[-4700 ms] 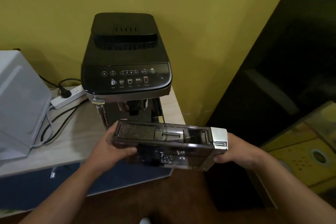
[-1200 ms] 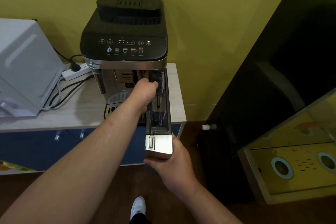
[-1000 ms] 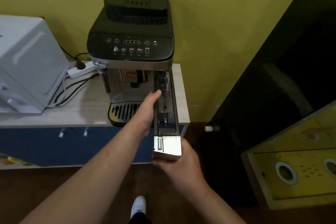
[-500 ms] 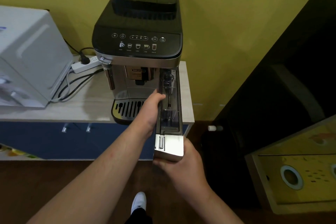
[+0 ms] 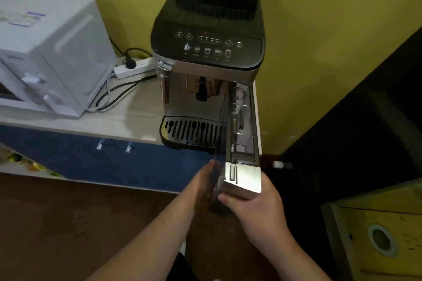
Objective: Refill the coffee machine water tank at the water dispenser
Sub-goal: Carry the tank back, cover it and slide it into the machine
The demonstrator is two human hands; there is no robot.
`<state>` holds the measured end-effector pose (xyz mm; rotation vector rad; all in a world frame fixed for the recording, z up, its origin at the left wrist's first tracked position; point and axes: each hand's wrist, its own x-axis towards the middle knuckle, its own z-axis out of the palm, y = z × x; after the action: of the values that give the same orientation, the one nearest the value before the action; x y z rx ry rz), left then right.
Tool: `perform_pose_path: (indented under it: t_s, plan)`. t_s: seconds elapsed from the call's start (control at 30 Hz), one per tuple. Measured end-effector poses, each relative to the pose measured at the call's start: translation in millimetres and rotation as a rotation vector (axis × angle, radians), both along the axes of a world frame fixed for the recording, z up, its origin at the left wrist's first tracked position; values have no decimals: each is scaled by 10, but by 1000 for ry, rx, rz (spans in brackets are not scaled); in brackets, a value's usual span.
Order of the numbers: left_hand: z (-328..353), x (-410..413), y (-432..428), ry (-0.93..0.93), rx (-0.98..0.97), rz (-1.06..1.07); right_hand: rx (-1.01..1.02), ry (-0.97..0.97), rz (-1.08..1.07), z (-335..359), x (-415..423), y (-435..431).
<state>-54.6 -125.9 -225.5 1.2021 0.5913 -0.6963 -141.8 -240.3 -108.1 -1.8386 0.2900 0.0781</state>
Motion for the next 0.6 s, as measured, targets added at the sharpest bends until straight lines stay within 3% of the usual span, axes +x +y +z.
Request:
perform_pose_path:
  t_s: [0.07,0.17,0.6]
  plan:
    - [-81,-97,-46,26,-128,-20,20,2,3,-15,-4,4]
    - [-38,-110,-68,40,-173,60,13,-12,-20,-54,-15,14]
    - [40,-115,-14,-97,-43,-40,15,-26,-2,-37,-36,22]
